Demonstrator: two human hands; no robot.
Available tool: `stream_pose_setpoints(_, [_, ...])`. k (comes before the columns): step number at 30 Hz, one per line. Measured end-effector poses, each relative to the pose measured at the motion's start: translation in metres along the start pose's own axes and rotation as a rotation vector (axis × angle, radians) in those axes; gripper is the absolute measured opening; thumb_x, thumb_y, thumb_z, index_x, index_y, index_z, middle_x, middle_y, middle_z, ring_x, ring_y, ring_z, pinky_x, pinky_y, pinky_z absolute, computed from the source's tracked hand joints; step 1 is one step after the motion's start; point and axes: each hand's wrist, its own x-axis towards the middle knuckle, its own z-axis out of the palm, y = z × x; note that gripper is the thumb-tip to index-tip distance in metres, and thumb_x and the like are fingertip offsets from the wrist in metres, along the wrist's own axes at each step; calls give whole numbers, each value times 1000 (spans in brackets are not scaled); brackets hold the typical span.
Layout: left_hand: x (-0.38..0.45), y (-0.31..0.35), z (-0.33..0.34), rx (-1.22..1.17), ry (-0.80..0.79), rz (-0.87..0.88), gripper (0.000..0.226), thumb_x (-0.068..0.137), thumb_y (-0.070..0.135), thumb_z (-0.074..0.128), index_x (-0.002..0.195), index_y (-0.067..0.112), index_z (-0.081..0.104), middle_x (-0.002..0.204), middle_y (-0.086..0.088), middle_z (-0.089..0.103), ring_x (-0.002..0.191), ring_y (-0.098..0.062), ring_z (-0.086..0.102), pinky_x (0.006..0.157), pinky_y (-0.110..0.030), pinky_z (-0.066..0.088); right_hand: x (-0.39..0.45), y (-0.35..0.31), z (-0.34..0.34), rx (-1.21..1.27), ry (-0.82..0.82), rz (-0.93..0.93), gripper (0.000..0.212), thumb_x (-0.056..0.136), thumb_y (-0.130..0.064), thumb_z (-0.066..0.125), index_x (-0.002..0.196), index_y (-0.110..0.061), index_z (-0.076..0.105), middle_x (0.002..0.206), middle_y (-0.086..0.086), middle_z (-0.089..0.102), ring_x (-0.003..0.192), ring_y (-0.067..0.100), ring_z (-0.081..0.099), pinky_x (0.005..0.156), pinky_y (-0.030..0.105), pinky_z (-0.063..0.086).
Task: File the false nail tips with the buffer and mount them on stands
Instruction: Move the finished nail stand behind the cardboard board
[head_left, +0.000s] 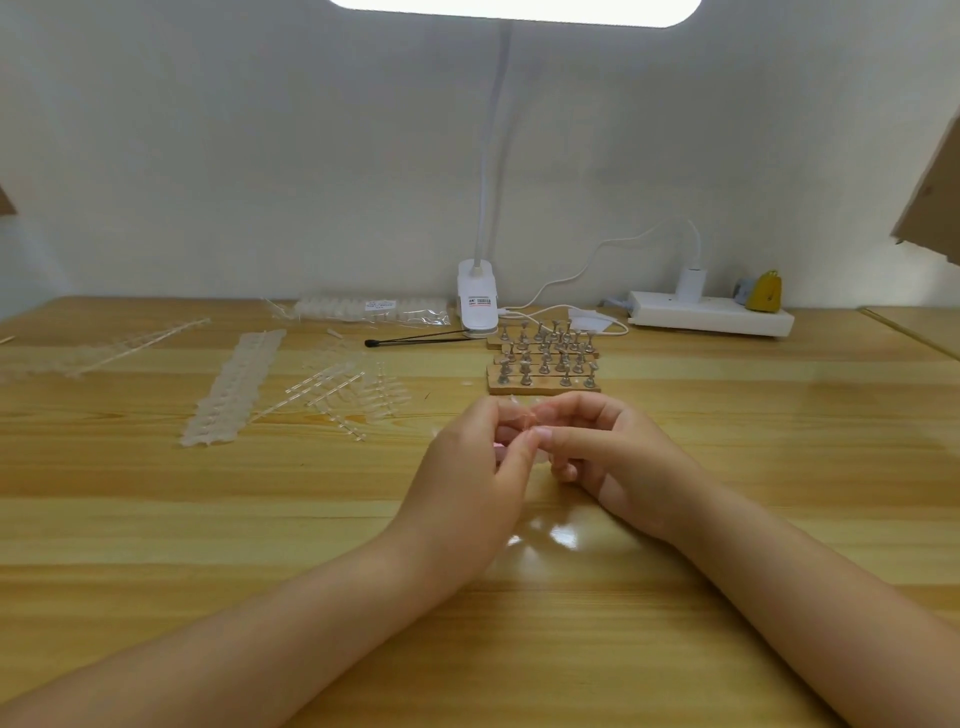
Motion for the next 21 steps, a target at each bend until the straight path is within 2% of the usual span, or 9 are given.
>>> stream_pose_setpoints(4, [9,-1,-11,-3,-28,-42,7,92,17,62,95,23,60,79,7,68,65,5,63,59,-10,45,1,2,2,-24,28,-11,17,61,-8,80,75,-16,75,73,3,68,54,10,54,48,19,43])
stream_pose_setpoints(7, [12,-1,-14,-42,-23,-69,7,91,14,63,93,21,61,78,4,69,65,2,65,58,-11,46,1,3,3,-40,31,-22,14,62,-11,80,74,-18,76,72,4,68,55,10,56,48,19,43])
stream_pose_setpoints(10, [14,-2,-18,-121,18,-97,10,90,8,62,91,18,62,76,3,69,66,-5,67,59,-15,50,2,3,4,-66,3,-28,13,65,-18,80,77,-17,77,75,8,70,57,11,58,48,19,43])
stream_pose_setpoints(13, [15,-1,-20,-248,21,-154,9,88,3,63,91,12,64,67,5,69,58,-3,64,52,-12,46,2,5,5,-129,1,-42,17,66,-29,80,77,-16,77,78,10,70,58,10,58,48,18,42])
stream_pose_setpoints(17, [17,-2,-20,-268,22,-260,6,88,15,65,88,10,69,71,-2,72,60,-7,65,54,-17,50,1,8,9,-185,110,-88,21,61,-37,81,72,-20,75,71,5,68,56,9,56,47,18,41])
stream_pose_setpoints(19, [18,-4,-19,-233,7,-283,11,87,19,67,86,9,69,71,-2,72,61,-8,65,58,-20,52,0,9,11,-208,173,-102,24,62,-38,81,73,-17,74,71,7,67,55,9,55,47,19,40])
stream_pose_setpoints(21, [17,-5,-20,-209,30,-252,9,85,18,69,83,9,68,69,-3,72,59,-8,64,55,-16,49,-1,9,13,-232,226,-114,29,65,-35,80,78,-10,73,70,9,65,54,10,53,48,20,40])
